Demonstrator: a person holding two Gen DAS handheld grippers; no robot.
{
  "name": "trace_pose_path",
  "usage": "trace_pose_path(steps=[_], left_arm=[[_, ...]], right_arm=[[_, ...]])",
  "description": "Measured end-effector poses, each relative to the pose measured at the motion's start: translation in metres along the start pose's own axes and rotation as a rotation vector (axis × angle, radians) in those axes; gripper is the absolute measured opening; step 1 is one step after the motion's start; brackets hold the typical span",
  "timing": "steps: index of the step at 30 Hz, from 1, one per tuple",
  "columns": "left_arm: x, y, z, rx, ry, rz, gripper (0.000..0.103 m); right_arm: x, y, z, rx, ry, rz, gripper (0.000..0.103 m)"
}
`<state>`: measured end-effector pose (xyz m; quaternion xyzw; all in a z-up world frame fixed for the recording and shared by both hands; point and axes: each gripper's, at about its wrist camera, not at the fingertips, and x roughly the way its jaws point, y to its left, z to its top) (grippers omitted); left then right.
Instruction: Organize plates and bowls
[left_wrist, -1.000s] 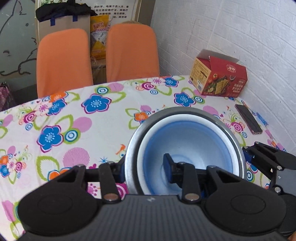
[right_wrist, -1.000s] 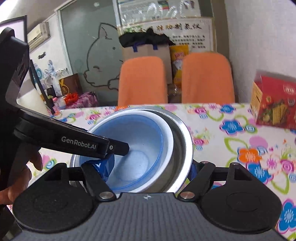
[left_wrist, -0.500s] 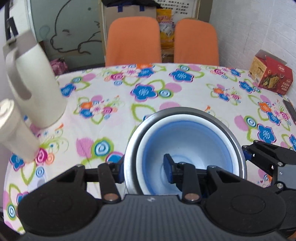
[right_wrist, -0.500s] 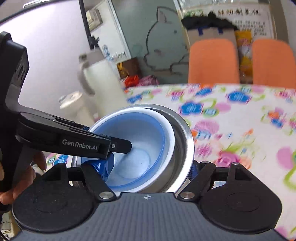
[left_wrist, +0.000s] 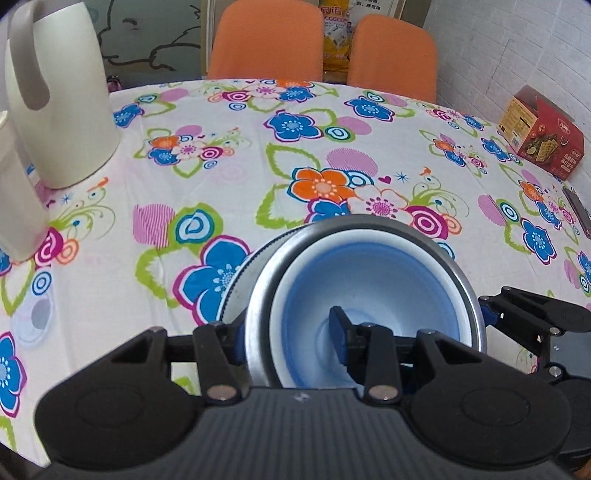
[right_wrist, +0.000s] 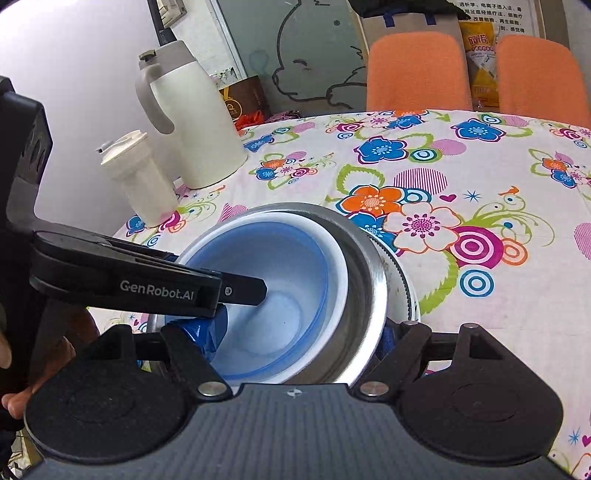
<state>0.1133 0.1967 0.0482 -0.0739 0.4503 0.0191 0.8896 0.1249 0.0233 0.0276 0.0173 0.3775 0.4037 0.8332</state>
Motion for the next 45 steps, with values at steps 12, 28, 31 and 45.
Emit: trace_pose_path(steps=[12,28,31,45], left_arm=[[-0.029,-0.013,-0.009,0.082,-0.202,0.093,0.095],[-0.092,-0.06,-0.052,0.051,-0.432,0.184,0.098],[-0.105,-0.075,-0.075,0.07,-0.461,0.199,0.099],[-0.125,-0.114,-0.173,0.084,-0.489,0.159,0.099]], right_arm=[[-0.028,-0.009,0.002,0.02,-0.025,-0.009,0.065],[-0.116,-0.048,-0.015,0.269,-0.439,-0.262,0.066],[-0.129,-0.044,-0.034,0.282,-0.459,-0.281,0.066],[-0.177,-0.004,-0.107,0.163,-0.505,-0.481,0.066]])
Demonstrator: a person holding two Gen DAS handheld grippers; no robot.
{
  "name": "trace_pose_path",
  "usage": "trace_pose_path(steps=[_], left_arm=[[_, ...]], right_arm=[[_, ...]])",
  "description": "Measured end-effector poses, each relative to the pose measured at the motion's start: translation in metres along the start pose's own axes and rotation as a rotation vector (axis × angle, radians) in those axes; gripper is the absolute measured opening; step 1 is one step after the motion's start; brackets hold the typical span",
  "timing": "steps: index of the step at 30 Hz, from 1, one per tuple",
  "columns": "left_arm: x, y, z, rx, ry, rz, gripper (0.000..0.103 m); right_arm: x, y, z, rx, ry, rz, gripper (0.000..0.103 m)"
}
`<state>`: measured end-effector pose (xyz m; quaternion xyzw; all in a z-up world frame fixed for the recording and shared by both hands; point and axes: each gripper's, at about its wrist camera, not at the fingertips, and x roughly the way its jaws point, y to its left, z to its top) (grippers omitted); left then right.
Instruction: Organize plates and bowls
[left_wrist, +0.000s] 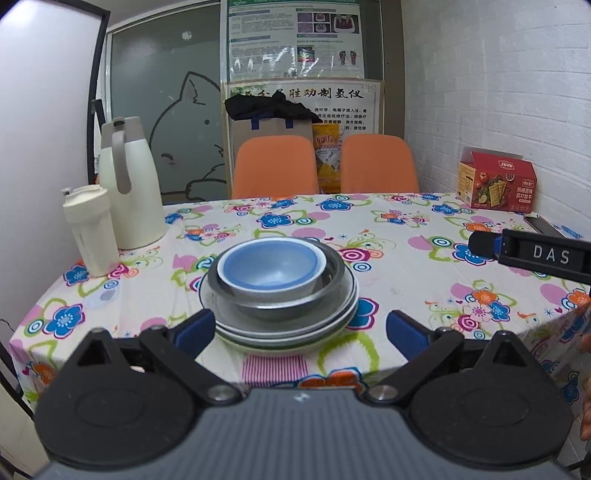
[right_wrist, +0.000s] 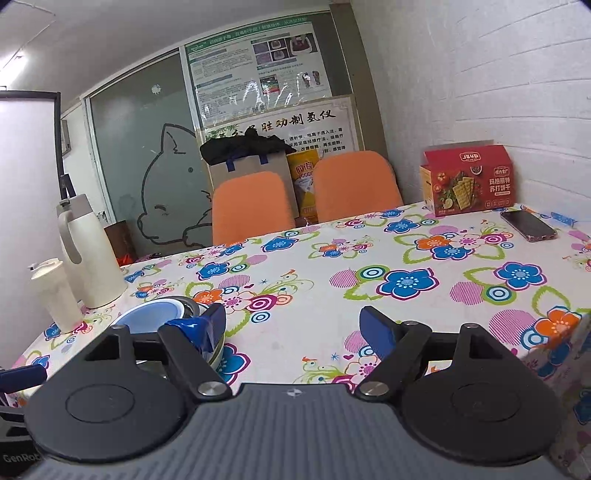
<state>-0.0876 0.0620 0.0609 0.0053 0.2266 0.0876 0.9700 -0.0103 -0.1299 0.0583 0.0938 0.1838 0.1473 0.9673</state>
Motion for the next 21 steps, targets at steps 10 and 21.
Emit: trace_pose_path(steps=[10,21], left_arm=[[-0.035,-0.007,-0.028,0.003,-0.038,0.013,0.099],[-0.036,-0.013,-0.037,0.013,-0.014,0.021,0.099]], right_arm=[[-0.039,0.004,-0.016,-0.024,-0.029,0.023,0.066],[-0.045,0.007,-0.023,-0.043,-0.039,0.025,0.067]])
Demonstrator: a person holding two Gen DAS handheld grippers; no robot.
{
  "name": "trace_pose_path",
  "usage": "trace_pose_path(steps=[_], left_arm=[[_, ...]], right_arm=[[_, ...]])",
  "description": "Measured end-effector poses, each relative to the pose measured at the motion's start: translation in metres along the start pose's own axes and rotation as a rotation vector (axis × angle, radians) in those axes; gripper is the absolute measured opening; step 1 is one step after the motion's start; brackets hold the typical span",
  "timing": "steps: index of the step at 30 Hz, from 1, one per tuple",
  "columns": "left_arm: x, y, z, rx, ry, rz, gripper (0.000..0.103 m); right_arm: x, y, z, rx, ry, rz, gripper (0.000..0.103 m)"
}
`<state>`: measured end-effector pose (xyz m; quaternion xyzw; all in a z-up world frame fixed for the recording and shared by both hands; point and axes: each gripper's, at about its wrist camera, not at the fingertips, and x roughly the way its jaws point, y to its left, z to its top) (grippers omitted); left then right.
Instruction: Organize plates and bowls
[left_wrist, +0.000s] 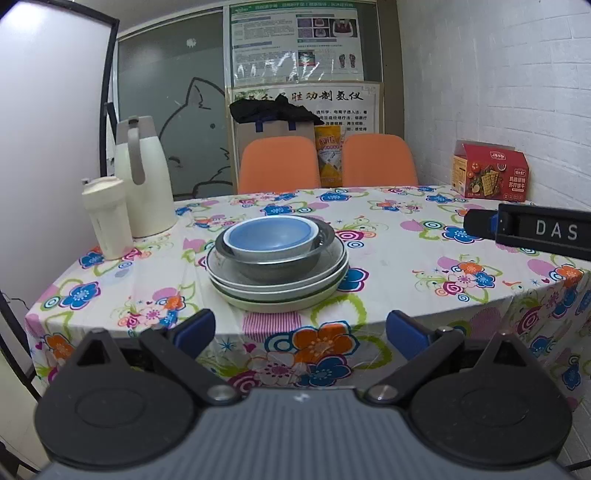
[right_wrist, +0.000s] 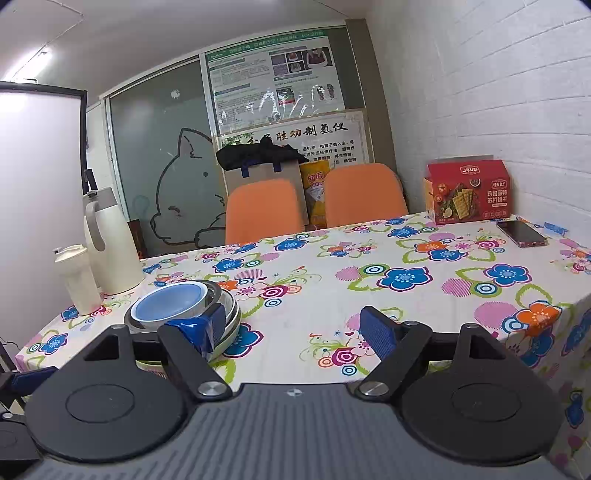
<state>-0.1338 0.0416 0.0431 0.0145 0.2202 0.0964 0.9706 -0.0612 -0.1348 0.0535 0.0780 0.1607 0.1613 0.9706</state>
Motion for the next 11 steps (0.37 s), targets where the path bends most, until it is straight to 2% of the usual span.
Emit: trace_pose_path(steps=[11], left_arm=[[-0.0019,-0.0028,-0.0038,0.0,-0.011,-0.021,0.099]], right_arm=[[-0.0004,0.0067,-0.0081,-0.022,0.021,0.014,0.067]])
